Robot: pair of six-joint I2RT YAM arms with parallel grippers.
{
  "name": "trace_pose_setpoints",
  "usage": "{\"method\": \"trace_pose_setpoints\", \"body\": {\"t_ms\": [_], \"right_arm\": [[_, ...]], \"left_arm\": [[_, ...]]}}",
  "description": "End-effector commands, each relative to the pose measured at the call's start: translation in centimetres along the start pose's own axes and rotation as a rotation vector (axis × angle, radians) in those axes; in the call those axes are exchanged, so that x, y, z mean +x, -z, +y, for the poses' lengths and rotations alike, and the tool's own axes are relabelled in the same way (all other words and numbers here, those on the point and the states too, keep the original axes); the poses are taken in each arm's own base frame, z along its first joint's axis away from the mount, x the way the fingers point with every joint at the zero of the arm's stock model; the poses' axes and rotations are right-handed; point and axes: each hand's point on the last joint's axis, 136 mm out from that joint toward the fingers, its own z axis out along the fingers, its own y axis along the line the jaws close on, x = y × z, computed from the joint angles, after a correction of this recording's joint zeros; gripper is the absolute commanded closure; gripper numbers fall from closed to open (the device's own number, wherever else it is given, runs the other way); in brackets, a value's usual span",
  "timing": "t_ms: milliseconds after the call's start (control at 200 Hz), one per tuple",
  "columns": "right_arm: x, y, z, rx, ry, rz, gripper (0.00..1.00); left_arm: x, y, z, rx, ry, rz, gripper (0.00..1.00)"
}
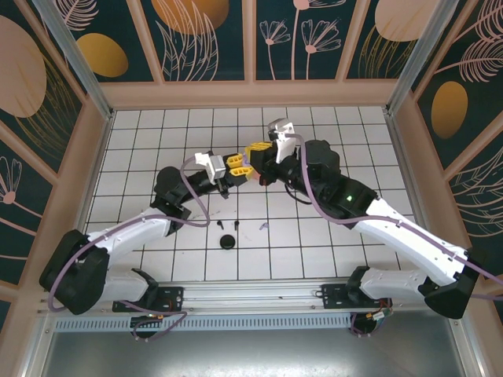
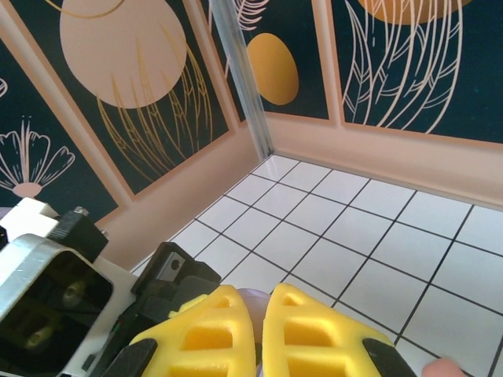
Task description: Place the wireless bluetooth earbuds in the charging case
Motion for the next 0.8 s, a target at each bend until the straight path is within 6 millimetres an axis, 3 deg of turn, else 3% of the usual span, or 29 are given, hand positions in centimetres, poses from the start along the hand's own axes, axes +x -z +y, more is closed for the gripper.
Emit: {"method": "trace_pose_setpoints", "body": {"t_ms": [0, 140, 465, 591, 796], "right_arm": [[-2.9, 1.4, 0.1, -0.011, 0.03, -0.066, 0.96], [-2.7, 1.7, -0.7, -0.001, 0.057, -0.047, 0.96], [-1.9, 1.6, -5.2, 0.048, 0.035, -0.03, 0.97], [-1.7, 1.3, -5.4, 0.033, 0.032, -0.019, 0.97], [-0.3, 0.7, -4.2, -0.05, 0.037, 0.039, 0.97]], "left_arm": [[-1.8, -1.4, 0.8, 0.005, -0.098, -0.057, 1.0], [-1.0, -2.9, 1.6, 0.023, -0.113, -0.046, 1.0], [-0.4, -4.5, 2.4, 0.054, -0.102, -0.045, 1.0], [-0.5, -4.6, 2.6, 0.051, -0.085, -0.055, 1.0], [-0.5, -4.7, 2.7, 0.045, -0.073, -0.059, 1.0]]}}
